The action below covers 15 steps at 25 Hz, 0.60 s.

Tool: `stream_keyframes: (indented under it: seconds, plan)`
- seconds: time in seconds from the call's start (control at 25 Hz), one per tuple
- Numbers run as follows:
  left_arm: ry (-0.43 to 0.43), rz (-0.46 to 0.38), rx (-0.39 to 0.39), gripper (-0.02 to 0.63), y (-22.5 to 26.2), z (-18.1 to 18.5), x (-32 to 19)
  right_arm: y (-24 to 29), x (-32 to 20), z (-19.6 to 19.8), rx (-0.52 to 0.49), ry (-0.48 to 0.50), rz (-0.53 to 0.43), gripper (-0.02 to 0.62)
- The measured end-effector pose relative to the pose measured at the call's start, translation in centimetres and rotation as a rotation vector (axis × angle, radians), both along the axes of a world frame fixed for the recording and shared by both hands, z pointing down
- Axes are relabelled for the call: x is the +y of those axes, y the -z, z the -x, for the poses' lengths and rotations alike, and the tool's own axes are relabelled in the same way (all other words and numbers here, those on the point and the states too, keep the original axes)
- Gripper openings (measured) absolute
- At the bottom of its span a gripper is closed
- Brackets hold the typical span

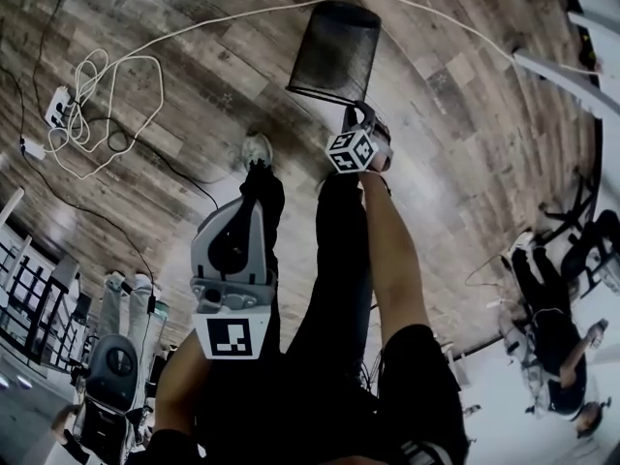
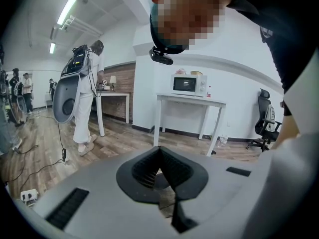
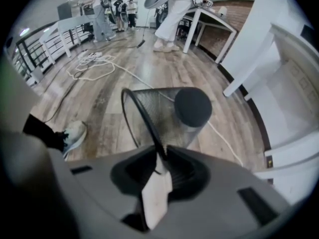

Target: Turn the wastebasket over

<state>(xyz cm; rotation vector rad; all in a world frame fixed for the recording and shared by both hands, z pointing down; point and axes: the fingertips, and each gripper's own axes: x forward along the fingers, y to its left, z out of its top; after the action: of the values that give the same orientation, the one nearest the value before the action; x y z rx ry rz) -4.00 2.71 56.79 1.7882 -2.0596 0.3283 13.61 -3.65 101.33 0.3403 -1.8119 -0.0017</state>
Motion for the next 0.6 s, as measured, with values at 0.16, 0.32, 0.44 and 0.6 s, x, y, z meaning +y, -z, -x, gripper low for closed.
stream_keyframes:
  seconds: [0.16, 0.32, 0.44, 0.6]
  plan:
    - [0.000, -0.004, 0.009, 0.034, 0.7, -0.1, -0.3, 1.5, -1.3, 0.3, -0.014, -0.013, 0.003, 0.064]
    - [0.000, -0.020, 0.016, 0.034, 1.6, 0.1, -0.6, 3.1, -2.6, 0.7, -0.038, -0.060, 0.017, 0.055]
    - [-0.008, -0.051, 0.040, 0.034, 2.4, -0.1, -0.9, 4.5, -3.6, 1.1, -0.065, -0.077, 0.018, 0.054]
    - [-0.005, -0.047, 0.043, 0.034, 2.5, 0.1, -0.9, 6.0, -4.9, 1.7, -0.091, -0.118, 0.031, 0.052]
